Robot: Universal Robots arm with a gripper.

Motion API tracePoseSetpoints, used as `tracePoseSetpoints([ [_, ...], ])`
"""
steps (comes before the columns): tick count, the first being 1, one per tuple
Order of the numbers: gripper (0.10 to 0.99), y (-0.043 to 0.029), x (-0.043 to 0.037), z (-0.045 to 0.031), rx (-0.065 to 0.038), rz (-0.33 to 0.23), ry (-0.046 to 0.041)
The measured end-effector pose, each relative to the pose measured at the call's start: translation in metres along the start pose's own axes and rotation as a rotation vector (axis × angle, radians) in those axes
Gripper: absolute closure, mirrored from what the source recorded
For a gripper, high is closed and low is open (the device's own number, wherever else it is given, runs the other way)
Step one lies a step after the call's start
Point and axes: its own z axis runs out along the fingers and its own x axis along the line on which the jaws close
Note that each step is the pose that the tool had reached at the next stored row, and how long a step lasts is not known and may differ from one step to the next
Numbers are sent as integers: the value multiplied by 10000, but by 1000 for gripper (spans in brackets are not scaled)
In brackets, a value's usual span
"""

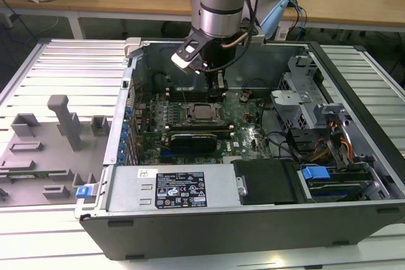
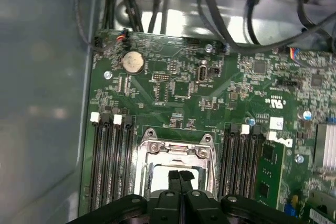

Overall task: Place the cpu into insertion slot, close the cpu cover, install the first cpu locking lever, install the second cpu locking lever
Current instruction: 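Close the cpu cover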

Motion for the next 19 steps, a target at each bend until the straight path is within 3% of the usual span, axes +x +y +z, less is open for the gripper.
tracePoseSetpoints([
  [3,980,0,0,0,-4,-1012,-40],
  [7,980,0,1,0,-6,-1794,-72],
  [10,980,0,3,0,-8,-2832,-119],
  [19,980,1,5,0,-16,-4565,-184],
])
